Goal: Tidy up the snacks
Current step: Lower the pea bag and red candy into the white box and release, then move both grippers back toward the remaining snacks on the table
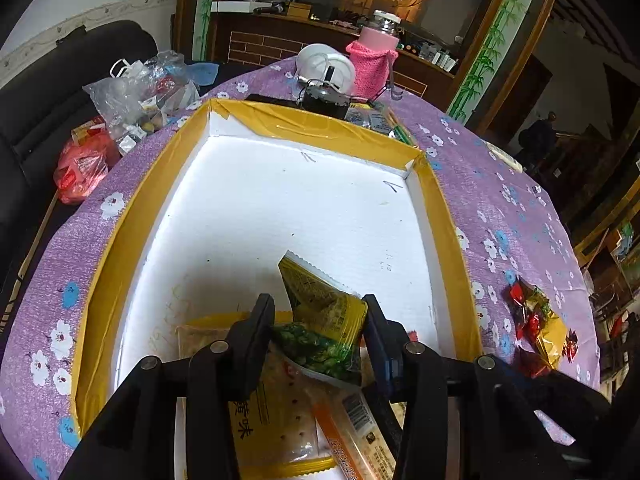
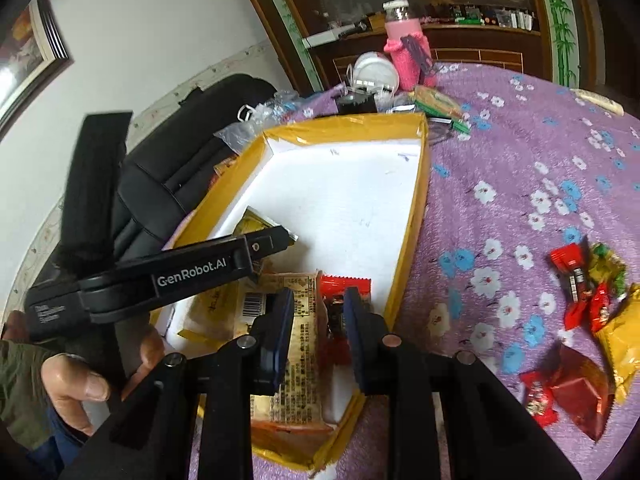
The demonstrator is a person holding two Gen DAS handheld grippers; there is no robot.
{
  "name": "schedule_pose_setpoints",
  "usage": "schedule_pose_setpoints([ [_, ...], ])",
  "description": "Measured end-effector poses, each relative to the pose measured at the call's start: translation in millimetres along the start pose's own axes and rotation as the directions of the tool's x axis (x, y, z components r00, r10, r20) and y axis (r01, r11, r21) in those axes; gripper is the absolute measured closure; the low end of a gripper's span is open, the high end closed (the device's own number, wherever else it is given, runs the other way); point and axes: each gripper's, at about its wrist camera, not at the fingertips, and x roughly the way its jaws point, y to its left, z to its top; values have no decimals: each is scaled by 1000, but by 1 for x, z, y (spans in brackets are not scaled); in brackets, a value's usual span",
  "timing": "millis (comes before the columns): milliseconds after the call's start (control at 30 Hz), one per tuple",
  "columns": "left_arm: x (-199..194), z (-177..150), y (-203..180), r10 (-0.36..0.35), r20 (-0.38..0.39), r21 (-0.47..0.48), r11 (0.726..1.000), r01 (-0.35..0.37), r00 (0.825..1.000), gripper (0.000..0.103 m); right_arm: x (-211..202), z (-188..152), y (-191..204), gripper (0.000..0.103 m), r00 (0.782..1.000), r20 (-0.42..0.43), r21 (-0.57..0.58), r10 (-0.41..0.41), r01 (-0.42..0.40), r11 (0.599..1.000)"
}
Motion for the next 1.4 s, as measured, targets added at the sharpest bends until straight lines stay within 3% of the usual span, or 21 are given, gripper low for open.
schedule_pose_setpoints([
  [67,-5,0,-3,5,13,9,1000,-6,1000,56,-13,-1,-5,61,999,35,13,-13,13,1000],
  [133,-11,-1,-8,6,26,22,1000,-7,1000,56,-24,-1,-11,55,997,70,27,-27,25,999],
  [400,-27,-6,-39,-12,39,91,996,8,999,56,-78,-2,-62,54,979,180,141,-92,67,988],
  [600,-33,-16,-79,-53,18,178,983,49,998,56,-113,-10,-129,54,962,213,301,-169,100,948],
  [700,-29,-25,-104,-103,-25,228,968,106,994,50,-126,-18,-168,54,968,206,404,-142,48,913],
  [833,-21,-44,-146,-172,-85,323,927,191,981,50,-130,-30,-193,55,964,191,414,-187,93,905],
  [933,-16,-58,-174,-198,-120,388,893,229,973,46,-119,-35,-205,55,976,140,440,-170,92,893],
  [1000,-15,-63,-185,-194,-113,410,884,223,975,46,-116,-37,-209,55,982,122,458,-147,76,886],
  [1267,-13,-39,-165,-155,-91,385,906,178,984,40,-124,-43,-212,55,982,132,479,-134,55,876],
  [1400,-7,-33,-147,-130,-123,374,912,167,984,40,-123,-43,-208,55,983,132,473,-124,48,880],
])
